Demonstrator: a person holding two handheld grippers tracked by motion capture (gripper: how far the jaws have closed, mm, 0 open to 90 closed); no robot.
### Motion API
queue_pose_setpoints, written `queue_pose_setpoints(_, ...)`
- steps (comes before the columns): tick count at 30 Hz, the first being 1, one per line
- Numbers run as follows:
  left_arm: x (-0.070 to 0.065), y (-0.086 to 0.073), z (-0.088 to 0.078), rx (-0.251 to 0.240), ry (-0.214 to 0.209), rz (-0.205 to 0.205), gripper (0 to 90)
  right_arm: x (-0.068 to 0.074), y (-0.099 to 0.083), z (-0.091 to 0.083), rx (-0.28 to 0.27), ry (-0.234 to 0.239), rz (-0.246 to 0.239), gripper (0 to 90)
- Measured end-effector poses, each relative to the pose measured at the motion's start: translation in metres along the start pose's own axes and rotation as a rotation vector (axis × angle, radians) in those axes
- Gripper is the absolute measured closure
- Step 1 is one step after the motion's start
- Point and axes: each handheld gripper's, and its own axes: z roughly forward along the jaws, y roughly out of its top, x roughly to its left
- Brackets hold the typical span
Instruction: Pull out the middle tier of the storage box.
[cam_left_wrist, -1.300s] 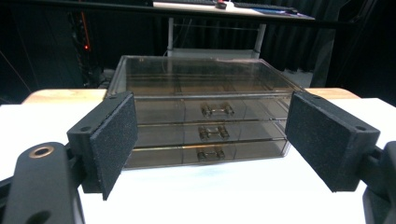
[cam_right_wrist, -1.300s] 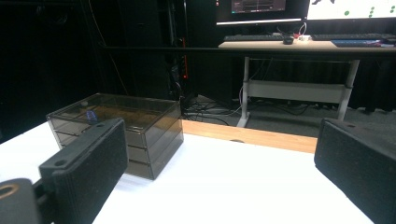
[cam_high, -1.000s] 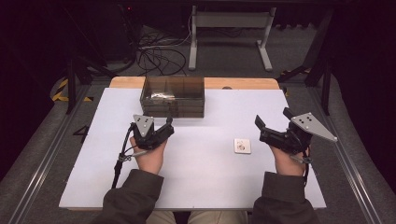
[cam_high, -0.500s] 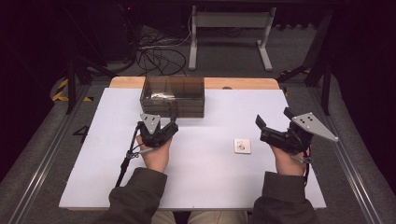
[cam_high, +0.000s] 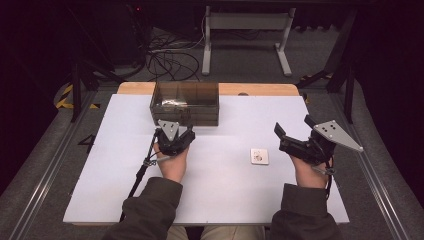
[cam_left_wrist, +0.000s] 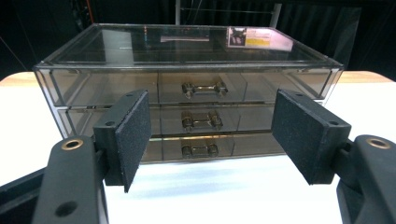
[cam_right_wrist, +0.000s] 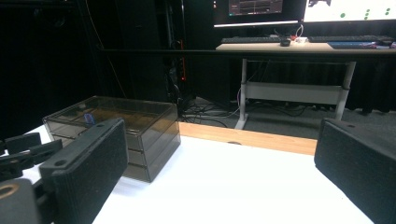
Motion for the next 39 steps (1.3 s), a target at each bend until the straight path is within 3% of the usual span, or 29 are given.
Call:
queue_pose_setpoints(31,-0.004,-0.013,0.043,0.067,0.044,0.005,41.3,-0.002,-0.001,0.001,0.008,-0.007,0.008,3.4)
queue_pose_setpoints(39,-0.005,-0.017,0.051,0.099,0.061,0.026,45.5,-0.002,-0.001,0.003,0.010,-0.005,0.007,3.4)
